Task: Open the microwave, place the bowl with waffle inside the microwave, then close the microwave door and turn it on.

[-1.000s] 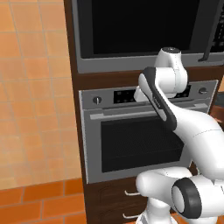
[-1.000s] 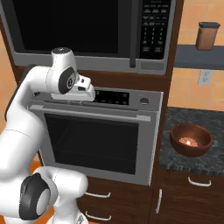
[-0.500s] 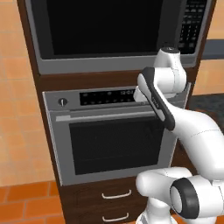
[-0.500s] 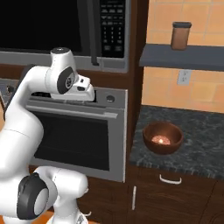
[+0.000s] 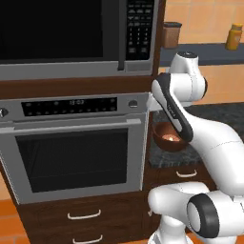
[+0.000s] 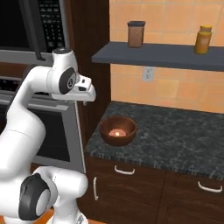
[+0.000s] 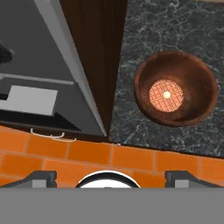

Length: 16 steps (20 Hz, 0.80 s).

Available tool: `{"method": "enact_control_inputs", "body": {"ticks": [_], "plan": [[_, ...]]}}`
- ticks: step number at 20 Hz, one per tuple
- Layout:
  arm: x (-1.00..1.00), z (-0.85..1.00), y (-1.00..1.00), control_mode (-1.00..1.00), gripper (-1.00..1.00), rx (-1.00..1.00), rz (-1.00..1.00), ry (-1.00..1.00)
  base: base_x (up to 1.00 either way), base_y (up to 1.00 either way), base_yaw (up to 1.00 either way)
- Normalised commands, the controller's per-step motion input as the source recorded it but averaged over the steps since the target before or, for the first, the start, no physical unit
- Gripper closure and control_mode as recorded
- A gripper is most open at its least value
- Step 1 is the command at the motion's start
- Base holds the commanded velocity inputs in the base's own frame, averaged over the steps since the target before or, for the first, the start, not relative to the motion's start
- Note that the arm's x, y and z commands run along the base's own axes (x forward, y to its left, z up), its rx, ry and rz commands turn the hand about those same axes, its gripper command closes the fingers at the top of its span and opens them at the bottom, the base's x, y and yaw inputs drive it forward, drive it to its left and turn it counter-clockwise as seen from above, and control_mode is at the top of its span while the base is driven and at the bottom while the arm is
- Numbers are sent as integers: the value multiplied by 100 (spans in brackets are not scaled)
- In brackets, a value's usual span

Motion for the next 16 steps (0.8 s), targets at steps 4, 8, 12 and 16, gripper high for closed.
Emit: {"method": "enact_control_inputs", "body": {"ticks": [4, 8, 12, 16], "plan": [[0, 0, 0, 100, -100, 0, 0, 0, 36, -2, 30], [0, 0, 0, 100, -100, 0, 0, 0, 55, -16, 35], [0, 0, 0, 100, -100, 0, 0, 0, 60, -27, 25], [0, 0, 0, 100, -100, 0, 0, 0, 32, -33, 16]]}}
